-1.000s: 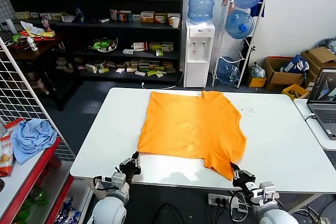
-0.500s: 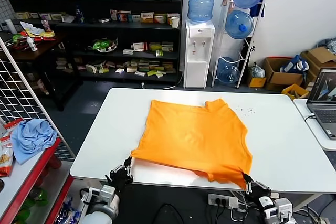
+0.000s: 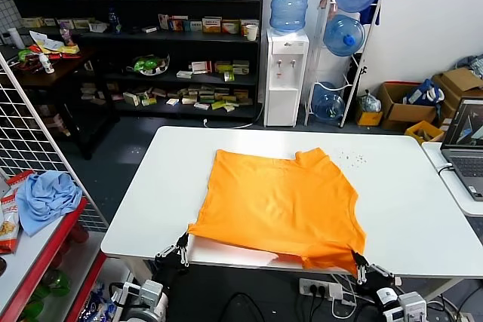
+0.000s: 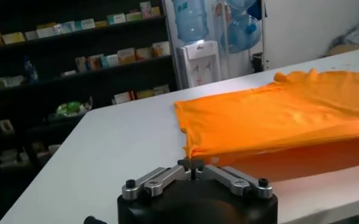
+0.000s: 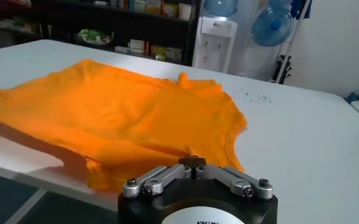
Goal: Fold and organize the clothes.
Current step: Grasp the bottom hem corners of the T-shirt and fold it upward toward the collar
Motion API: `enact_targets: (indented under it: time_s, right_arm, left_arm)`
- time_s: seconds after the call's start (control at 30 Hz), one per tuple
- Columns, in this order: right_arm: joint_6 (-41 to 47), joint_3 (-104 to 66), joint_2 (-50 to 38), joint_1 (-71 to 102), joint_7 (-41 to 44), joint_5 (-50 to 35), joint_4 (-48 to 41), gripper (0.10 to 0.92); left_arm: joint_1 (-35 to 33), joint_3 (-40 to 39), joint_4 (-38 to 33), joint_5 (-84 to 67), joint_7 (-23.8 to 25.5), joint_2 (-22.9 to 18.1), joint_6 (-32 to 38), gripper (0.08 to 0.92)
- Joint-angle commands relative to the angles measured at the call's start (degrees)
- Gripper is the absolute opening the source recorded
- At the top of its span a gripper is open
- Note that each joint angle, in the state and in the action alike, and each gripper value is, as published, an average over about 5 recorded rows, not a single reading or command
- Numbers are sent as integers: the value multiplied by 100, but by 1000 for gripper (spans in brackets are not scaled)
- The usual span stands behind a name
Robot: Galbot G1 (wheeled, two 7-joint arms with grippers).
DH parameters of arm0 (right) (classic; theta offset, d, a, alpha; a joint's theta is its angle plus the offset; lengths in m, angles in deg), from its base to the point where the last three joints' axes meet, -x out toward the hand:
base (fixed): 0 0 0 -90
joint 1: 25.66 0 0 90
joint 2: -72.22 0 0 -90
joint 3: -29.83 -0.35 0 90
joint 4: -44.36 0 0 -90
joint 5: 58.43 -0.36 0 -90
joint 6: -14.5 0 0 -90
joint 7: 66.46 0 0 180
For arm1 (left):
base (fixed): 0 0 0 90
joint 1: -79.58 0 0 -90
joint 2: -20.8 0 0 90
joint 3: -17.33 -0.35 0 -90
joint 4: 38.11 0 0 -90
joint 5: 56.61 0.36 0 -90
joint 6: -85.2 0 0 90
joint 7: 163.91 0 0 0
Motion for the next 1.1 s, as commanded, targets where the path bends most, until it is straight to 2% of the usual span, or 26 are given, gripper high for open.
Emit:
enact_targets:
  time_s: [0.03,0.5,0.83,0.93,1.1]
  right_arm:
    - [-209,143,-520,-1040,106,-274,-504,124]
    - [-574,786,-314,-2369,347,0,-2008,124]
    - [-514,956,-116,-2775,348,-33,-2495,124]
    - [-482,979,-62,-2809,347,-42,-2517,158]
    - [-166,951,-132,-2447,336,-135,-2050,299]
  left_arm:
    - [1029,-308,548,-122,-35,212,10,92]
    - [2207,-855,1853,-219,-51,29,-15,92]
    - [2545,-980,2213,-152,-21,-144,89,92]
    - [2512,-929,2215,-146,-11,-167,135,92]
    - [2210,-821,1893,-210,6,-61,156,138]
